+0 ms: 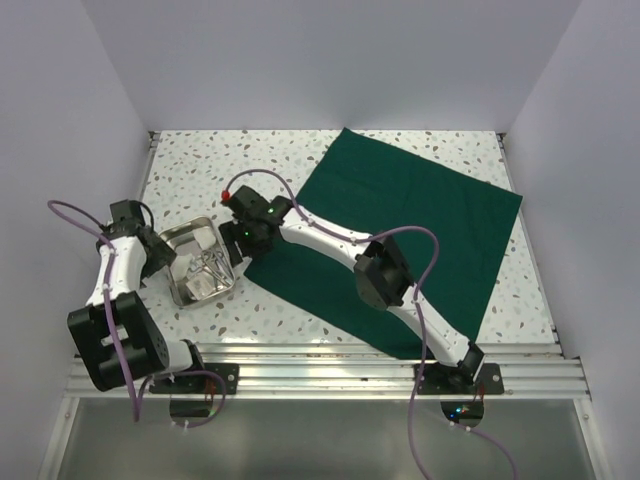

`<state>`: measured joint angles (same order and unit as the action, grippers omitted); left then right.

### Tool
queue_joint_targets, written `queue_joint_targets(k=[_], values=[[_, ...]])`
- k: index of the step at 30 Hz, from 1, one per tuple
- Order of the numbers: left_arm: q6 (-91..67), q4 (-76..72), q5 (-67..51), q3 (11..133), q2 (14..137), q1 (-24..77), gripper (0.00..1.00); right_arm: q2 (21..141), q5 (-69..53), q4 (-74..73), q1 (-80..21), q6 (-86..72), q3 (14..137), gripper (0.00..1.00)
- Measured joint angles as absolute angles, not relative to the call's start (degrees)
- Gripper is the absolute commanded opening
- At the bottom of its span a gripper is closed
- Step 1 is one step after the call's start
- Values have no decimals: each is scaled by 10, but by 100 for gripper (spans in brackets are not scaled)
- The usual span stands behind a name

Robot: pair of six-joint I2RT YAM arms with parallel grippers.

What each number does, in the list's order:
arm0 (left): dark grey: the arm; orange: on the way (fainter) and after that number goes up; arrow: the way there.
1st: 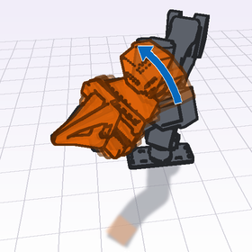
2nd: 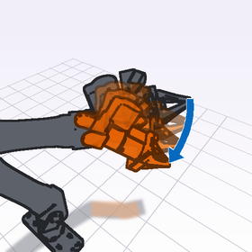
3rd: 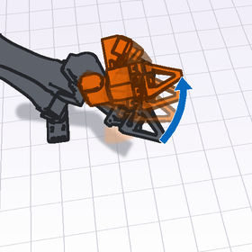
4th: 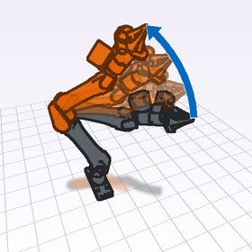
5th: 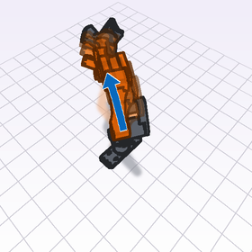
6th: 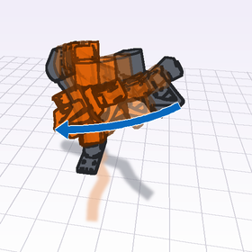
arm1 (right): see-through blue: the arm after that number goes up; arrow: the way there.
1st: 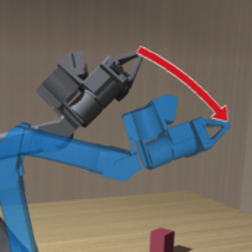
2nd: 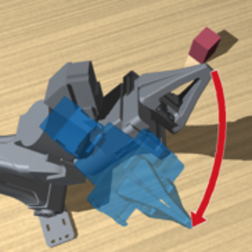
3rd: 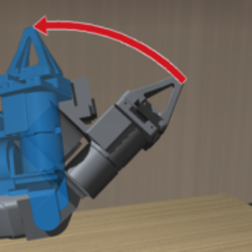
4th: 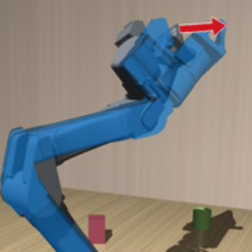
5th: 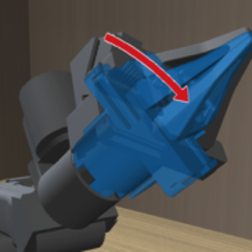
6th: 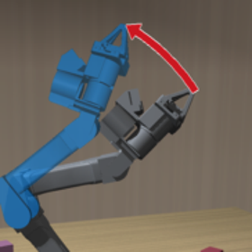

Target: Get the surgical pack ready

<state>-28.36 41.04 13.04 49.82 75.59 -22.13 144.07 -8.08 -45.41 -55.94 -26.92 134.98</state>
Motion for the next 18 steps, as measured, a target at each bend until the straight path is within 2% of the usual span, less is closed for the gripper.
queue_joint_targets(k=[6,12,18], values=[[-285,410,135,502,779,-231,74,1453,-65,-437,-571,-268,1349,63],[-285,393,117,503,798,-232,66,1453,-58,-413,-574,-269,1349,64],[-285,373,84,502,825,-232,65,1453,-55,-406,-575,-268,1349,64]])
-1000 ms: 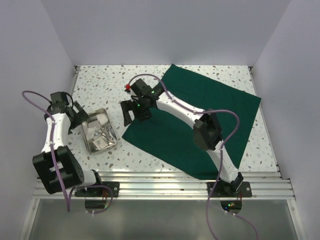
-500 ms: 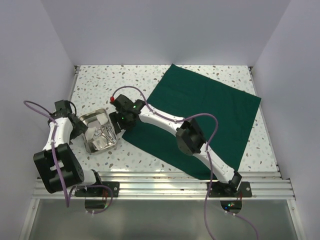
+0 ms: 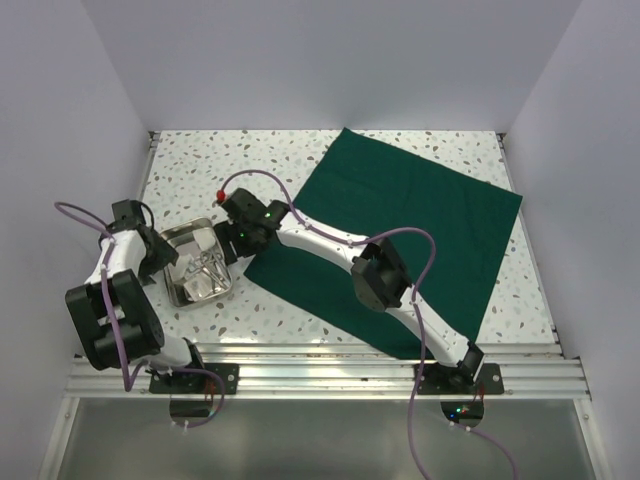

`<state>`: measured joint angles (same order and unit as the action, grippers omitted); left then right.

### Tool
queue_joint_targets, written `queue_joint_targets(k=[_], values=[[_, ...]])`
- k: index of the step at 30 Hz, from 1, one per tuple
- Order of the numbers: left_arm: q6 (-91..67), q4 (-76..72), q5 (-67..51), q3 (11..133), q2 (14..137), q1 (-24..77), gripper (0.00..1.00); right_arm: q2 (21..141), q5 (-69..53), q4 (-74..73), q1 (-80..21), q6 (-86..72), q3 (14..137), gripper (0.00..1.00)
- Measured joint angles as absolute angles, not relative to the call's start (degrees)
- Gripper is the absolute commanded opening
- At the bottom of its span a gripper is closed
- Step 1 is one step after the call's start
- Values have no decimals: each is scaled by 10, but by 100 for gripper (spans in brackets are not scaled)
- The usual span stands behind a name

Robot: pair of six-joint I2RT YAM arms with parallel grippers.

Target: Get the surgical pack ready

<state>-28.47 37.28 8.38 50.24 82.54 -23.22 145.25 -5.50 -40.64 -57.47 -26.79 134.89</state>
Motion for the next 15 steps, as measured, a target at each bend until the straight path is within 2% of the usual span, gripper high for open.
queue_joint_targets(k=[5,8,10,15], values=[[-284,354,69,498,832,-232,55,1463,-60,-397,-576,-269,1365,63],[-279,347,62,496,847,-232,35,1477,-69,-384,-578,-268,1379,63],[-275,343,60,495,857,-232,31,1498,-72,-381,-580,-268,1400,62],[-256,340,45,495,865,-233,11,1531,-83,-359,-584,-272,1420,56]])
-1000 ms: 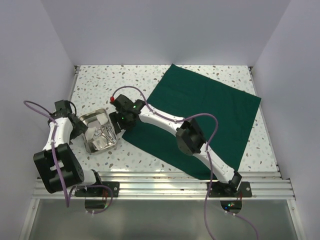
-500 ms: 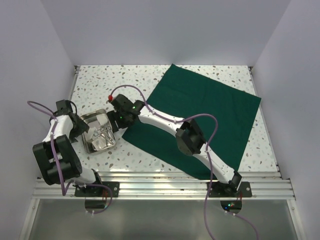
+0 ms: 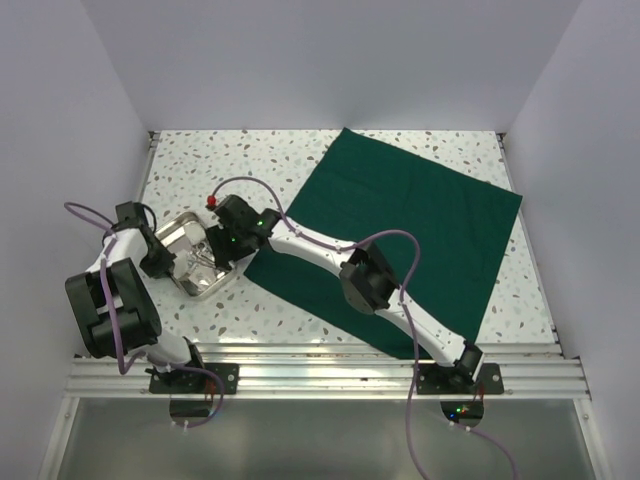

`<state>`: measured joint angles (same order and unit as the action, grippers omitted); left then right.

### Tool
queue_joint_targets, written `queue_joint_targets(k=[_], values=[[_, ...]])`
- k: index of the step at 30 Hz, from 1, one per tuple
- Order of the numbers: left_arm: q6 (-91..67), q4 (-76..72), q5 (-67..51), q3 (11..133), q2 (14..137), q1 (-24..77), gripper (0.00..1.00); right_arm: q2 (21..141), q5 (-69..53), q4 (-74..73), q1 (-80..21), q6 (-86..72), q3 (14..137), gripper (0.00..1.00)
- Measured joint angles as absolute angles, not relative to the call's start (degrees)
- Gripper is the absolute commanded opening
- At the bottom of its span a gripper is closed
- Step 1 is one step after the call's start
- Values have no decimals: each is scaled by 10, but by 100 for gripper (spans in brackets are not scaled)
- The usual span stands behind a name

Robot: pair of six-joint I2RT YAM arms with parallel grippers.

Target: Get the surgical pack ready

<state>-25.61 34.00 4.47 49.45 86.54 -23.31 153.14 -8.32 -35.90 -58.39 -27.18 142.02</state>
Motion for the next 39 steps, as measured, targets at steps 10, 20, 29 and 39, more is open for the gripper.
queue_joint_targets(k=[10,20,29,39], values=[[-245,334,38,490,860,-239,0,1541,-76,-357,-578,-276,1425,19],[-244,341,7,489,813,-240,0,1541,-66,-366,-580,-274,1426,0],[-245,375,-15,527,799,-209,0,1501,-39,-391,-577,-273,1393,0],[-262,379,-30,578,794,-157,0,1437,12,-419,-561,-263,1365,0]])
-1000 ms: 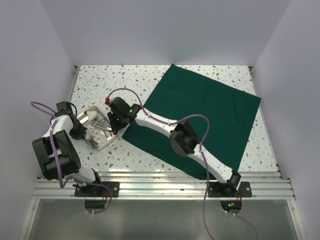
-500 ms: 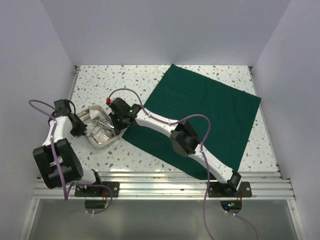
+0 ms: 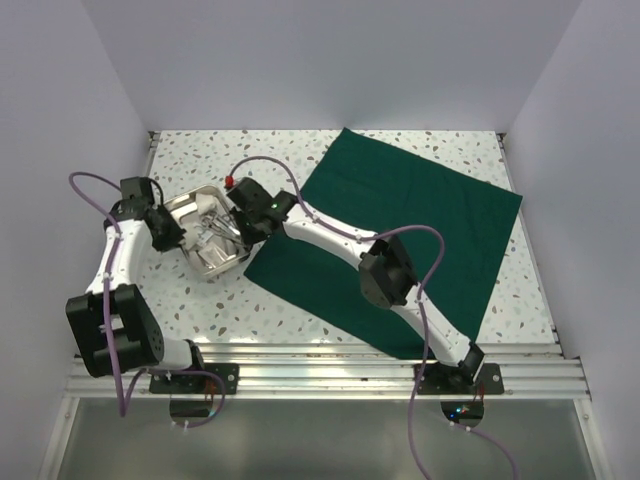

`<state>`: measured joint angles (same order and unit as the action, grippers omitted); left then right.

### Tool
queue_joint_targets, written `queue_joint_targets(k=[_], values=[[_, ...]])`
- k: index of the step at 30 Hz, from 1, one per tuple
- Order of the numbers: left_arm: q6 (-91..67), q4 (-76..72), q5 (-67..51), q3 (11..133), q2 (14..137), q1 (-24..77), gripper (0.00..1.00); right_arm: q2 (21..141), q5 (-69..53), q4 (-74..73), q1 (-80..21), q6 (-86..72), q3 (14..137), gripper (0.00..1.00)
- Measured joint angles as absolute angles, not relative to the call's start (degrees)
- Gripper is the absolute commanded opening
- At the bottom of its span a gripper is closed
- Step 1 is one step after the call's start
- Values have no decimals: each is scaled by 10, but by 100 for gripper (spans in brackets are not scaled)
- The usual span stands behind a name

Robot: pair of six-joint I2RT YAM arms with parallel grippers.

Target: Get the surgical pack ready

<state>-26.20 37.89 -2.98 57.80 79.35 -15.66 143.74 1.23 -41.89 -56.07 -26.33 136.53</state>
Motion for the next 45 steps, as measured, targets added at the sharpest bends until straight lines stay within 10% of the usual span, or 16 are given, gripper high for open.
queue_joint_targets(k=[25,45], values=[[-428,301,-139,769,1042,227,0,1041,70,-462,-352,-225,863,0],[-425,331,-189,973,1241,335,0,923,55,-417,-216,-219,659,0]])
